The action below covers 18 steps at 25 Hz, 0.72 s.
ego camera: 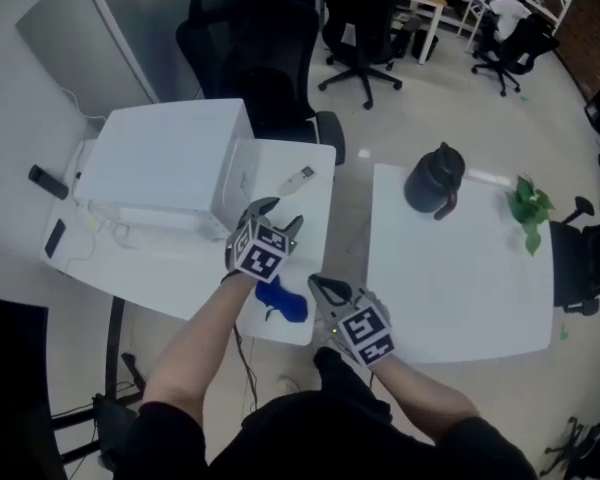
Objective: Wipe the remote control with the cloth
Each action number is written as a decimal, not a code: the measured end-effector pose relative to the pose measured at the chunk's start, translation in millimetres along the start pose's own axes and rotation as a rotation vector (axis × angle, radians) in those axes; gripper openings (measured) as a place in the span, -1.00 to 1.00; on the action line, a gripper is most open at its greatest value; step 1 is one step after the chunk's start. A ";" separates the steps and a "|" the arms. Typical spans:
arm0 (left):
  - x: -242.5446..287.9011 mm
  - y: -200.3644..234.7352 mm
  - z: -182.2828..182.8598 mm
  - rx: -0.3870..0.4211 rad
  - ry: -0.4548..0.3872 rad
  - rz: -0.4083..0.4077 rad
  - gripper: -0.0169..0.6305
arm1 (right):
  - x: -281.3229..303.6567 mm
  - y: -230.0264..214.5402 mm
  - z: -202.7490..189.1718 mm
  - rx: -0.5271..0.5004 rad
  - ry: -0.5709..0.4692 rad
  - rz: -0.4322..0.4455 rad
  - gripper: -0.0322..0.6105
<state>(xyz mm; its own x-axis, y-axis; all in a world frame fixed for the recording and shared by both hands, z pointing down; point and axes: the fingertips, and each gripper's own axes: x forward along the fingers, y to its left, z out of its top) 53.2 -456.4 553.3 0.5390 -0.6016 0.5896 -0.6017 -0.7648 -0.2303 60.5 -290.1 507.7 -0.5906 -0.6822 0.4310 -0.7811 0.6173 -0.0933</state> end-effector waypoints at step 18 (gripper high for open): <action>205.4 56.8 -59.1 -0.060 0.231 -0.078 -0.18 | 72.7 -99.7 -41.0 0.126 0.108 0.082 -0.88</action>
<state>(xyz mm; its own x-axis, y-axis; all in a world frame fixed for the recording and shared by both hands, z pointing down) 94.9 -609.8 707.1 0.4402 -0.4672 0.7668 -0.6008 -0.7879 -0.1351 103.7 -385.2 585.1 -0.6334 -0.5812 0.5109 -0.7544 0.6108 -0.2405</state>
